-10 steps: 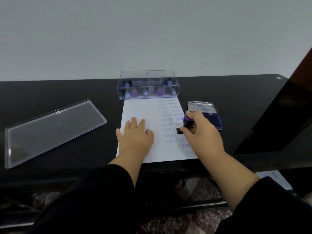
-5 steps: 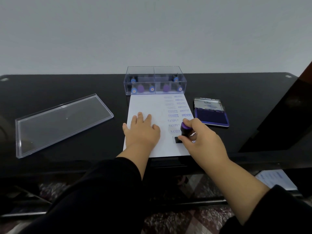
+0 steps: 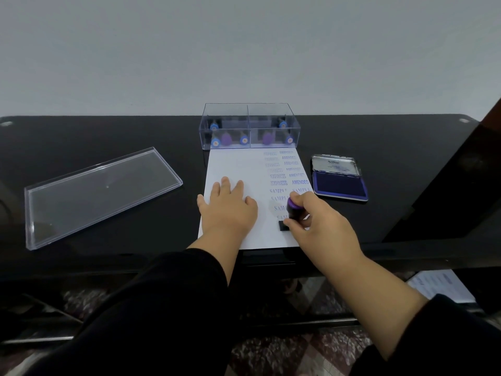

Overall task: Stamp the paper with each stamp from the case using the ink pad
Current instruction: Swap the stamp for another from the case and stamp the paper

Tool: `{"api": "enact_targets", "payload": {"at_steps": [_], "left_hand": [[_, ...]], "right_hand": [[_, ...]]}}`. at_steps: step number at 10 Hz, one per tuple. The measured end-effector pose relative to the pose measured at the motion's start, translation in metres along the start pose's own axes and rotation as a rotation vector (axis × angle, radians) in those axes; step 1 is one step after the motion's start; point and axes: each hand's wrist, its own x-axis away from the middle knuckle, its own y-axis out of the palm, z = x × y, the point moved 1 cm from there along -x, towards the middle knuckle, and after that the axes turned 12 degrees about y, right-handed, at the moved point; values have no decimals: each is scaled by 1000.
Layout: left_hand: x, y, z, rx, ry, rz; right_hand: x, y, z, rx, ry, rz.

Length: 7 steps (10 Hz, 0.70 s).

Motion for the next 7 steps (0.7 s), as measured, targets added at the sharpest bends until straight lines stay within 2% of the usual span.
{"api": "enact_targets", "payload": {"at_steps": [4, 7], "left_hand": [[0, 0, 0, -5, 0, -5], [0, -1, 0, -9, -3, -20]], "right_hand": [[-3, -3, -3, -39, 15, -29], [1, 3, -4, -34, -19, 15]]}}
